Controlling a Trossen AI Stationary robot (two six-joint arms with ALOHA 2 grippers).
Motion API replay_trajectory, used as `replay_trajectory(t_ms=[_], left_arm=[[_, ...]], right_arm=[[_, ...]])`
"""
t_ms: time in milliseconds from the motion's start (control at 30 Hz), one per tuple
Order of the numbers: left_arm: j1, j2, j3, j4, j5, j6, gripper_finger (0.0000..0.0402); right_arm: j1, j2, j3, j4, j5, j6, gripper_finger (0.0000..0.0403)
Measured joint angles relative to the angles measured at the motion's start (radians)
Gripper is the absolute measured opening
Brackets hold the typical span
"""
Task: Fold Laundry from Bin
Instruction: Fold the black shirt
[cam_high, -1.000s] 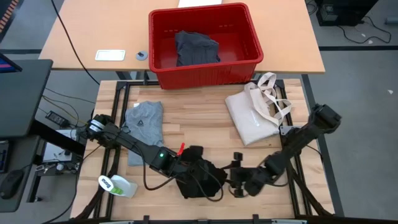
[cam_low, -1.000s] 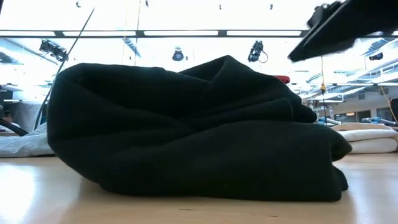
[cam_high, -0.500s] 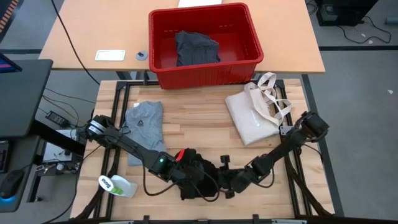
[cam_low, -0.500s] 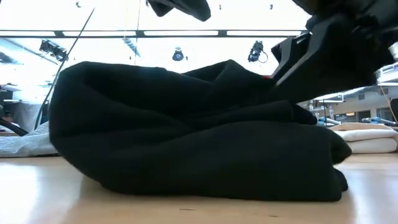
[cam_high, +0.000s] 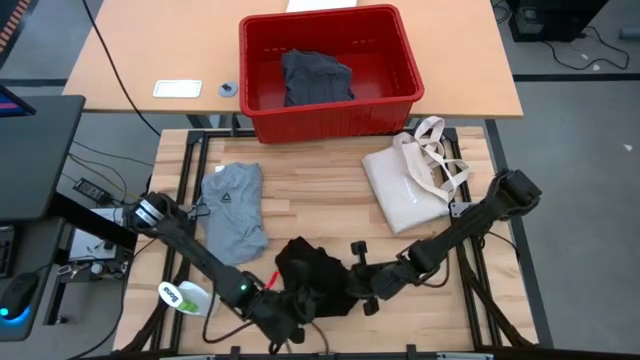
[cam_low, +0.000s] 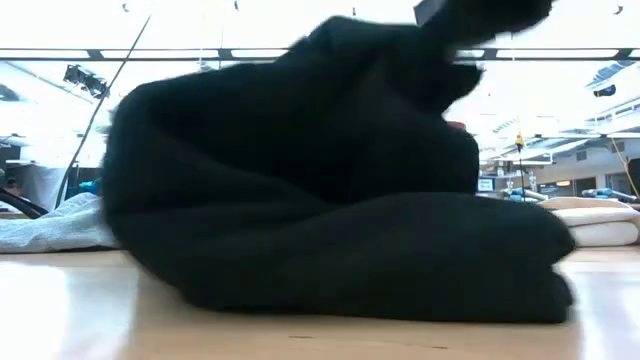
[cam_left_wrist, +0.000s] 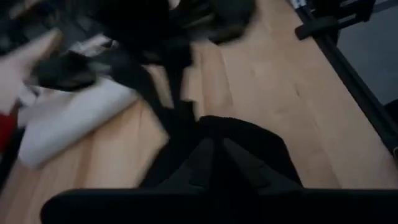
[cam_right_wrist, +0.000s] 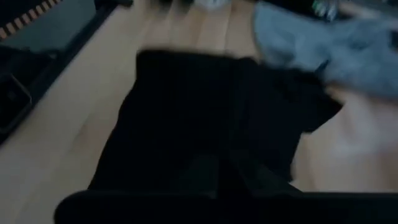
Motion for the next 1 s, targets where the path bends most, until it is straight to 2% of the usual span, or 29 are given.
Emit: replay_trajectory(t_ms=[233,433,533,633,733,867,933,1000], left_arm=[[-0.009,0.000,-0.214,0.396,-0.026,0.214,0.0036],[-0.008,-0.008,-0.284,0.427,-0.070,0.235,0.0036],[-0.013,-0.008,-0.285,0.320,-0.091,0.247,0.0036],[-0.009,-0.008,-0.285,0.184,-0.200,0.199,0.0036],[0.034,-0.008,-0.285,-0.043,-0.308,-0.005,0.0035],[0.089,-0.008,-0.287,-0.377,-0.388,-0.332,0.0022],[0.108,-0.008,-0.316,-0.421,-0.426,-0.423,0.0012],[0.115,-0.008,-0.369,-0.391,-0.491,-0.446,0.0005]], right_arm=[[-0.063,-0.070,0.188,-0.185,0.000,-0.144,0.0019],[-0.154,-0.078,0.408,-0.288,-0.126,-0.290,0.0021],[-0.190,-0.082,0.501,-0.290,-0.124,-0.383,0.0024],[-0.232,-0.082,0.564,-0.271,-0.120,-0.460,0.0025],[-0.294,-0.082,0.581,-0.219,-0.187,-0.501,0.0026],[-0.425,-0.074,0.584,-0.134,-0.375,-0.485,0.0025],[-0.486,-0.067,0.584,-0.094,-0.443,-0.449,0.0022],[-0.534,-0.062,0.584,-0.079,-0.479,-0.413,0.0021]])
